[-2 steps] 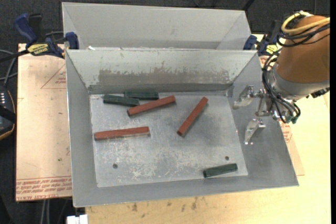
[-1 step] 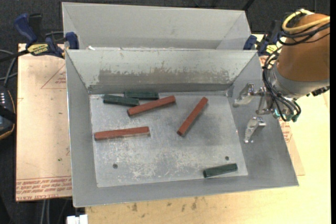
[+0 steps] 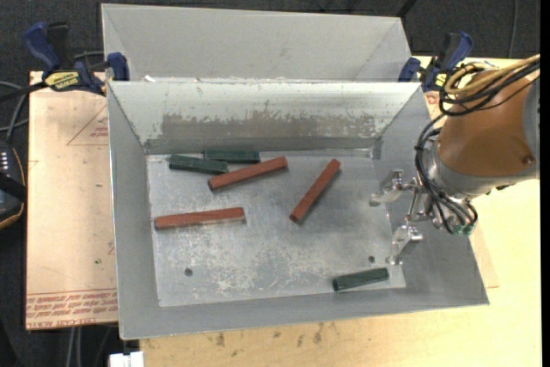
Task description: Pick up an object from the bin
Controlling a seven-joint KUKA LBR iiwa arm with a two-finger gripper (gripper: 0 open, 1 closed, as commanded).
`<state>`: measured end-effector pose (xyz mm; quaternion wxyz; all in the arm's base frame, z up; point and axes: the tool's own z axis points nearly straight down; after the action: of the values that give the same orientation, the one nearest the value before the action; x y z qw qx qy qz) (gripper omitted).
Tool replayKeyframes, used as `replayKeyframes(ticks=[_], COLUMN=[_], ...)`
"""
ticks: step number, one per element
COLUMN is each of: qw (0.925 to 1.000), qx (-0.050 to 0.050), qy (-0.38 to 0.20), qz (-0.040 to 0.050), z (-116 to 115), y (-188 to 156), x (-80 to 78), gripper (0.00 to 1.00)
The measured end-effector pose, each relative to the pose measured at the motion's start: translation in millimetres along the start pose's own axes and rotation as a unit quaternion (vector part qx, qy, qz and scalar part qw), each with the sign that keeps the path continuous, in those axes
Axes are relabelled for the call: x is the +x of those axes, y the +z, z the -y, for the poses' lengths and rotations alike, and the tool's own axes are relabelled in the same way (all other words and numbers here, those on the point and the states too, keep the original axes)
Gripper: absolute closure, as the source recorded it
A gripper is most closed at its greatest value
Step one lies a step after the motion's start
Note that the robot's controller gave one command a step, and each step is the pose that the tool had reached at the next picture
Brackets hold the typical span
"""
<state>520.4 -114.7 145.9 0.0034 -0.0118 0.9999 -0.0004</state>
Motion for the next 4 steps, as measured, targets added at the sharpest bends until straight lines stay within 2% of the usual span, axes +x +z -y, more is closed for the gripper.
replayKeyframes(ticks=[1,2,3,4], qw=[0.9999,0.9999,0.9999,1.0000], qx=[-0.001,0.001,0.001,-0.001], qy=[0.012,0.010,0.010,-0.009], qz=[-0.0038,0.0059,0.0058,-0.0022], z=[-19.0,-16.4,-16.4,-31.7], y=[39.0,69.1,69.1,-49.7], x=[11.4,32.7,32.6,8.8], gripper=[0.00,1.00,1.00,1.00])
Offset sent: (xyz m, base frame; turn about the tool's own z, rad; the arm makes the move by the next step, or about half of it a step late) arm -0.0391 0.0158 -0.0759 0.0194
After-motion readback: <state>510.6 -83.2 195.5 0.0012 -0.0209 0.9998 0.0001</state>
